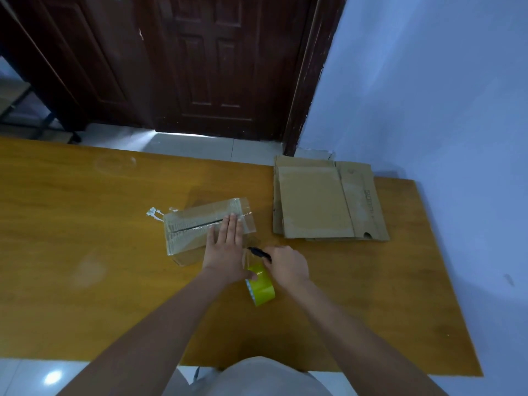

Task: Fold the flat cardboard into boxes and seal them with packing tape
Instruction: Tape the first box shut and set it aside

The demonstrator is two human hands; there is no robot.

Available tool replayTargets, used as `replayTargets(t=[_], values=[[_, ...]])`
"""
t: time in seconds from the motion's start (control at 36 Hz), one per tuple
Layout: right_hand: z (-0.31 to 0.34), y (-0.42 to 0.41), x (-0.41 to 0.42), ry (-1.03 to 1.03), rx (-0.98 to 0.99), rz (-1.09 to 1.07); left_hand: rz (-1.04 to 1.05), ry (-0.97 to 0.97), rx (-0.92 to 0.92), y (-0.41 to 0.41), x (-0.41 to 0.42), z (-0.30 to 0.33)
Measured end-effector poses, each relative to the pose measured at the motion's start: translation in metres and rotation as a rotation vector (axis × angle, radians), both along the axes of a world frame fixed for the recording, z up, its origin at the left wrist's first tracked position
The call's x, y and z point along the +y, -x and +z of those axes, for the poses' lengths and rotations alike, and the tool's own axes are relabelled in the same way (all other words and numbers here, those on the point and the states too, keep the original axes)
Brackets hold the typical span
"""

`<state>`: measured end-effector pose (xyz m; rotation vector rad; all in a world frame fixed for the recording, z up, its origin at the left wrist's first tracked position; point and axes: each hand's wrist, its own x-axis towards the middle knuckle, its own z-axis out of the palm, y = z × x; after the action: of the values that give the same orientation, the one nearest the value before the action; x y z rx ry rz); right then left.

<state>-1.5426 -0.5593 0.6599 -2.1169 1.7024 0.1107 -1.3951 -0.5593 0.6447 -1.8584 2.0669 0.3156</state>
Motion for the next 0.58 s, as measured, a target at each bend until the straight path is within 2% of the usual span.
replayTargets(t=[0.36,0.47,0.58], values=[[-0.007,0.026,-0.007,-0.002,-0.011,-0.273,-0.001,-0.030,-0.018,0.000,-0.002,0.002],[-0.008,0.037,0.000,0.060,-0.091,-0.246,0.004,-0.016,-0.014,0.001,-0.001,-0.001],[-0.011,0.037,0.008,0.110,-0.156,-0.036,0.003,-0.021,-0.014,0.002,-0.001,-0.001]])
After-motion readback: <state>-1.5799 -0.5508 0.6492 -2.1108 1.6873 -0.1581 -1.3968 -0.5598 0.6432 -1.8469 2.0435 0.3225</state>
